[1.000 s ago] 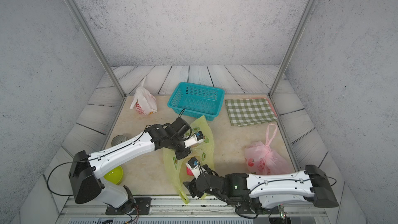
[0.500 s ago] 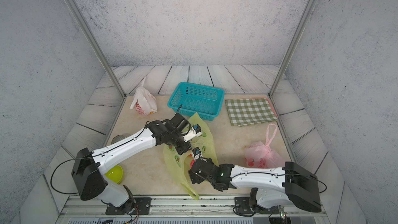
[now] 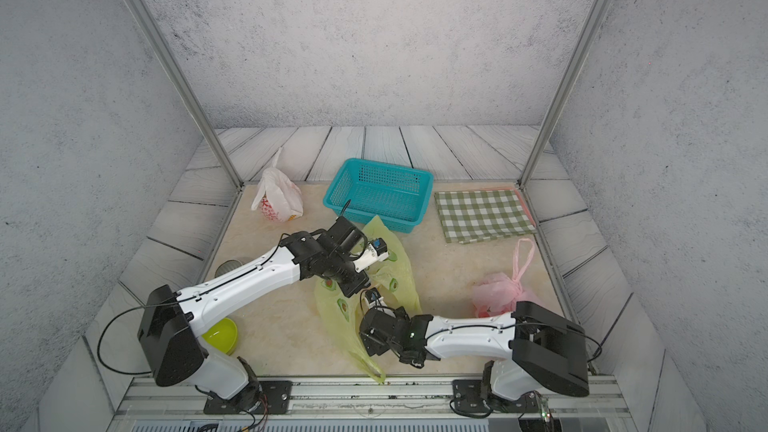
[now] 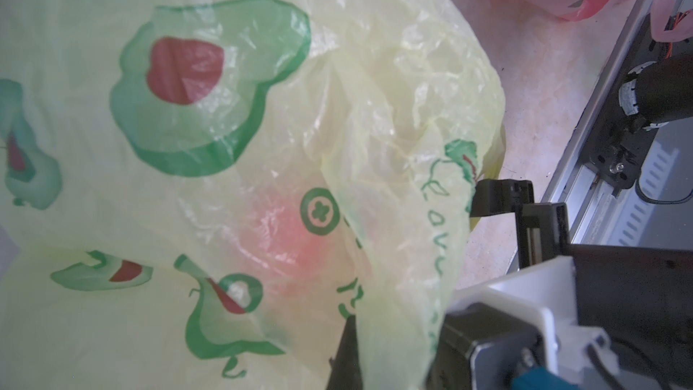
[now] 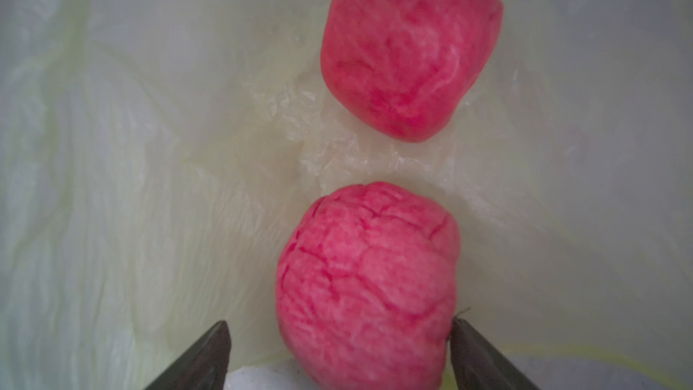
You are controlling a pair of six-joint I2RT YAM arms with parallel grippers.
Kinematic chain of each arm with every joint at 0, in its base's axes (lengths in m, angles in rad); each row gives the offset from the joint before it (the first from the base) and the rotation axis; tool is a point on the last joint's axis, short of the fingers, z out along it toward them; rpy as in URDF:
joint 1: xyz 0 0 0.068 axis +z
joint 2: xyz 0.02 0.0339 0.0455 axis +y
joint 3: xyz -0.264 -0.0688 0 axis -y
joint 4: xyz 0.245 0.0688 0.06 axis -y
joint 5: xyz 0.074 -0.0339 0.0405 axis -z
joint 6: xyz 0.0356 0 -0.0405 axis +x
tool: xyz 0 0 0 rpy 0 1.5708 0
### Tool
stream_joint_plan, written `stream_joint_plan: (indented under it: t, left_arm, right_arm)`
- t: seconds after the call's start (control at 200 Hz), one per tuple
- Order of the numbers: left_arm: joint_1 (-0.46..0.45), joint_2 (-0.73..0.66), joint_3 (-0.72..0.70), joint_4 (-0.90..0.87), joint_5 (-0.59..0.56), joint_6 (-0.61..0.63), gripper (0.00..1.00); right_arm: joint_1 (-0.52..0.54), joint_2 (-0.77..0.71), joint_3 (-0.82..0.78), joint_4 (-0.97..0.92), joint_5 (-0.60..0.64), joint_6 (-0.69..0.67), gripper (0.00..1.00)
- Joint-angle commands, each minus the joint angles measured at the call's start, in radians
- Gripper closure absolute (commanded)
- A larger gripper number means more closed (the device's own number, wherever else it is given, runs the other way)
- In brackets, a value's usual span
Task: Untie the knot of a plastic bag & take out the apple
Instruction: Pick up the apple from the plastic bag.
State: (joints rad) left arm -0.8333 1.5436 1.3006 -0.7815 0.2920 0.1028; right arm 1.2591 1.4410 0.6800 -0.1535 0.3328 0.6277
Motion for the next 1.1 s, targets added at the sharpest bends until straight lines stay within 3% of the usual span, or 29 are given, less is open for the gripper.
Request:
stream_joint_plan:
  t: [0.0,0.045,0.155,0.195,0.29,0.42,0.575,0.736,0.856,0.961,1.026,1.091]
  left_arm:
    - [0.003,0.002,0.004,-0.007,-0.006,-0.008,1.00]
    - [0.003,0.000,0.002,-0.009,-0.011,-0.008,1.00]
    - [0.002,-0.002,-0.002,-0.012,-0.021,-0.005,1.00]
    - [0.002,-0.001,-0.003,-0.013,-0.025,-0.005,1.00]
    - [0.003,0.001,-0.002,-0.015,-0.018,-0.006,1.00]
    - [0.003,0.007,0.001,-0.022,-0.027,-0.006,1.00]
    - [0.003,0.015,0.009,-0.031,-0.037,-0.005,1.00]
    - [0.003,0.007,0.004,-0.029,-0.047,-0.006,1.00]
    - [0.003,0.001,-0.001,-0.027,-0.041,-0.001,1.00]
    - [0.004,-0.011,-0.003,-0.019,-0.012,0.009,1.00]
    - [0.005,-0.031,-0.016,0.002,-0.015,0.011,1.00]
    - [0.007,-0.057,-0.034,0.027,-0.019,0.011,1.00]
  right_arm:
    - [-0.003,0.037,0.041,0.012,0.050,-0.038,0.14]
    - [-0.003,0.044,0.041,0.012,0.053,-0.038,0.21]
    - [-0.003,-0.006,0.008,0.019,0.050,-0.031,0.61]
    - [-0.003,-0.041,-0.005,0.015,0.037,-0.037,0.68]
    - [-0.001,-0.156,-0.035,-0.006,-0.060,-0.087,0.71]
    - [-0.001,-0.402,-0.074,-0.054,-0.322,-0.147,0.70]
    - [-0.002,-0.655,-0.014,-0.251,-0.394,-0.170,0.69]
    - [-0.003,-0.783,0.131,-0.465,-0.243,-0.206,0.66]
    - [-0.002,-0.787,0.254,-0.575,0.053,-0.226,0.64]
    - [-0.031,-0.734,0.339,-0.553,0.318,-0.276,0.63]
    - [-0.109,-0.656,0.409,-0.518,0.364,-0.334,0.63]
    - [-0.242,-0.559,0.470,-0.460,0.298,-0.379,0.63]
